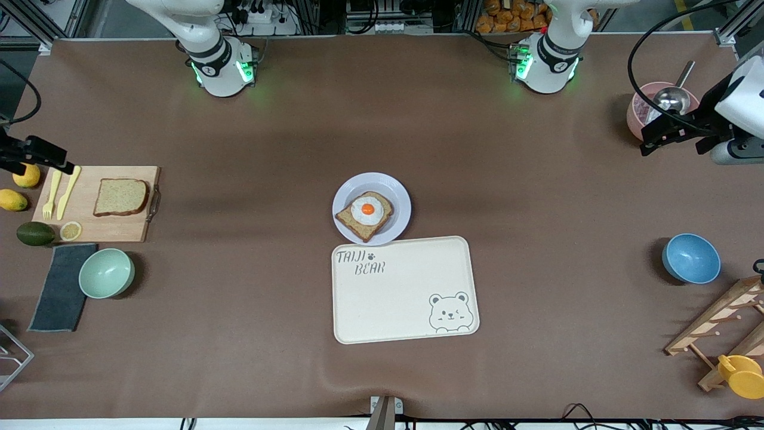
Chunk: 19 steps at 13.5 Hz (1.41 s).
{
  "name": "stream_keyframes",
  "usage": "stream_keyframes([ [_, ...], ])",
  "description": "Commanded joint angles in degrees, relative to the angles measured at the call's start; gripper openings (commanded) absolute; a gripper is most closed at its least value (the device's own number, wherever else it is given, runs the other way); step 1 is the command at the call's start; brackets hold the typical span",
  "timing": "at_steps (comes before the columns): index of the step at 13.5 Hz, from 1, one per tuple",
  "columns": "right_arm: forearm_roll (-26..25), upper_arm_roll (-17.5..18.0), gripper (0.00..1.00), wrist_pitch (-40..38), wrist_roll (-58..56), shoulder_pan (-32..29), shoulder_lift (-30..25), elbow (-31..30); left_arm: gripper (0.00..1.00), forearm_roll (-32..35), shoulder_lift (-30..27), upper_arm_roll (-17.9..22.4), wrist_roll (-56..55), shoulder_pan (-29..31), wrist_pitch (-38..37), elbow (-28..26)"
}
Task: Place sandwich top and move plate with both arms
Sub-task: 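Move the right gripper toward the bread slice on the cutting board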
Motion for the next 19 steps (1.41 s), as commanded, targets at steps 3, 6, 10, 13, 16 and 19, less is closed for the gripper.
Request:
stream_keyframes([
  [3,2.7,0.6,1.0,0.2,-9.2,-6.6,4.9,0.2,1.0,0.2,0.3,0.1,0.5,0.0,0.1,0.4],
  [6,9.1,0.6,1.0,2.8,-15.1,-12.6,8.1,0.0,1.0,0.2,0.3,0.1,0.6,0.1,0.0,0.4],
  [10,9.3,0.6,1.0,11.0,-26.0,-15.8,9.3,-6.1,1.0,0.1,0.3,0.1,0.6,0.1,0.1,0.1],
  [13,9.4,0.6,1.0,13.2,-27.4,-18.6,12.7,-8.2,1.0,0.0,0.2,0.1,0.6,0.0,0.1,0.0],
  [16,9.4,0.6,0.96,14.1,-31.3,-20.7,17.5,-8.3,1.0,-0.1,-0.1,0.1,0.6,0.1,0.1,-0.1],
  [19,9.3,0.6,0.89,17.5,-32.6,-21.2,19.4,-8.2,1.0,-0.1,-0.1,0.1,0.7,0.2,0.0,-0.1],
])
